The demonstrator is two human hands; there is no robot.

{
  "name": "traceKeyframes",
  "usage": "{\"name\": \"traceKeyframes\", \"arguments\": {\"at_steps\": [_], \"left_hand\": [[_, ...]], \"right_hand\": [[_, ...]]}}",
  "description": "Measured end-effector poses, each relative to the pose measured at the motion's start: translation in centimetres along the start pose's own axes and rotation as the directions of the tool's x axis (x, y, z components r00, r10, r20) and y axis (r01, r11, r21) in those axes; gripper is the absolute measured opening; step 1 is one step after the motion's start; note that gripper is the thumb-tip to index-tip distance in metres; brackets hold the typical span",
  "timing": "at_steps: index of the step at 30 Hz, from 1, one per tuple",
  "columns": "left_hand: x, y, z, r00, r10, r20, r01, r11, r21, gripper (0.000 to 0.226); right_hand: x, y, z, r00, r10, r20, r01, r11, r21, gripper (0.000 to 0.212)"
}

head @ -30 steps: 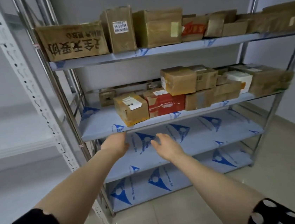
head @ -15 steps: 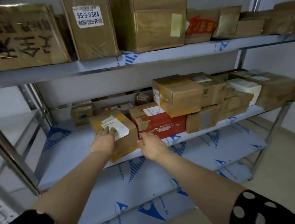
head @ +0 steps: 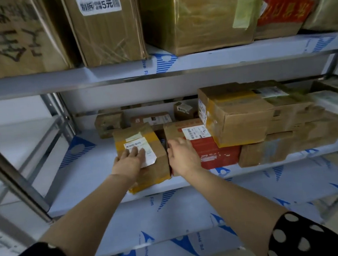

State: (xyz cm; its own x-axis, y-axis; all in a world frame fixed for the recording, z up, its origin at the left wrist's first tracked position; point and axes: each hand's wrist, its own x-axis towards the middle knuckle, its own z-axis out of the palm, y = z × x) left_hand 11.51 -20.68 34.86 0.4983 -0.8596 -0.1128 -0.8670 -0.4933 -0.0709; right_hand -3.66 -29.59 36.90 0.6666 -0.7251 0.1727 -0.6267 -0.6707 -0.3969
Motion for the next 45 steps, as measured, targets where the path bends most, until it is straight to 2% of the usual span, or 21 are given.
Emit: {"name": "traceKeyframes", "arguments": {"at_steps": [4,8,10,12,13,15,17,19,21,25,28,30,33,35,40,45], "left_hand": [[-0.6,-1.4,0.4,1.0,0.007,-0.002,-0.007,0.998,-0.069,0.069],[-2.9,-2.0,-0.1,0.999,0.032,0.026,-0.03,0.997,-0.066,0.072],[-4.2,-2.3,-0.6,0.998,0.06,0.022,-0.057,0.992,-0.11,0.075],[-5.2,-2.6,-0.9,0.999,0.027,-0.031,-0.035,0.96,-0.277,0.071],[-5.4,-2.6,-1.1,0.997,-0.047,-0.059,0.019,0.91,-0.415,0.066],[-5.5,-2.5,-1.5,0.96,-0.277,-0.043,0.177,0.715,-0.676,0.057],[-5.7,-2.2,-2.1,0.891,-0.439,0.117,0.342,0.478,-0.809,0.049],[-5.9,-2.1,-1.9,0.856,-0.463,0.23,0.397,0.304,-0.866,0.042],[-6.7,-2.0,-1.5,0.851,-0.462,0.25,0.395,0.248,-0.885,0.037],[-8.9,-2.1,-0.3,0.865,-0.439,0.244,0.371,0.231,-0.899,0.047],[-10.9,-2.2,0.5,0.87,-0.446,0.21,0.387,0.353,-0.852,0.062],[-12.6,-1.9,0.8,0.859,-0.485,0.167,0.402,0.434,-0.807,0.065],[-15.7,-1.2,1.4,0.847,-0.522,0.099,0.385,0.476,-0.791,0.07],[-18.3,-0.8,2.0,0.825,-0.561,0.076,0.39,0.466,-0.794,0.074],[-25.8,-1.0,4.2,0.723,-0.688,0.066,0.465,0.414,-0.783,0.077],[-33.9,-2.6,5.8,0.605,-0.793,0.076,0.511,0.313,-0.8,0.084]], "right_hand": [[0.8,-0.2,0.1,0.997,-0.078,0.021,0.079,0.996,-0.038,0.038],[1.1,-1.7,0.6,0.985,-0.161,0.07,0.162,0.987,-0.009,0.037],[1.3,-2.7,1.0,0.981,-0.151,0.121,0.15,0.989,0.017,0.037],[1.4,-3.7,1.5,0.98,-0.088,0.179,0.076,0.995,0.072,0.038],[1.4,-4.1,1.7,0.977,-0.046,0.208,0.024,0.994,0.105,0.039],[1.6,-4.5,2.3,0.96,0.031,0.279,-0.085,0.979,0.184,0.042],[1.5,-4.7,2.8,0.933,0.082,0.349,-0.187,0.942,0.278,0.047],[1.1,-4.7,3.3,0.919,0.079,0.386,-0.23,0.903,0.363,0.05],[0.2,-4.5,3.6,0.919,0.044,0.391,-0.222,0.878,0.423,0.05],[-1.8,-3.5,3.5,0.921,-0.011,0.39,-0.197,0.85,0.488,0.061],[-3.9,-2.9,3.3,0.922,-0.097,0.374,-0.097,0.879,0.466,0.067],[-5.5,-2.7,3.4,0.928,-0.145,0.343,-0.032,0.886,0.462,0.072],[-8.0,-2.9,3.4,0.911,-0.2,0.361,-0.004,0.871,0.492,0.098],[-9.9,-3.4,3.4,0.886,-0.247,0.392,0.011,0.857,0.515,0.097],[-15.0,-7.4,3.8,0.806,-0.384,0.45,0.001,0.762,0.648,0.063],[-20.2,-12.4,7.4,0.761,-0.498,0.417,0.146,0.757,0.637,0.07]]}}
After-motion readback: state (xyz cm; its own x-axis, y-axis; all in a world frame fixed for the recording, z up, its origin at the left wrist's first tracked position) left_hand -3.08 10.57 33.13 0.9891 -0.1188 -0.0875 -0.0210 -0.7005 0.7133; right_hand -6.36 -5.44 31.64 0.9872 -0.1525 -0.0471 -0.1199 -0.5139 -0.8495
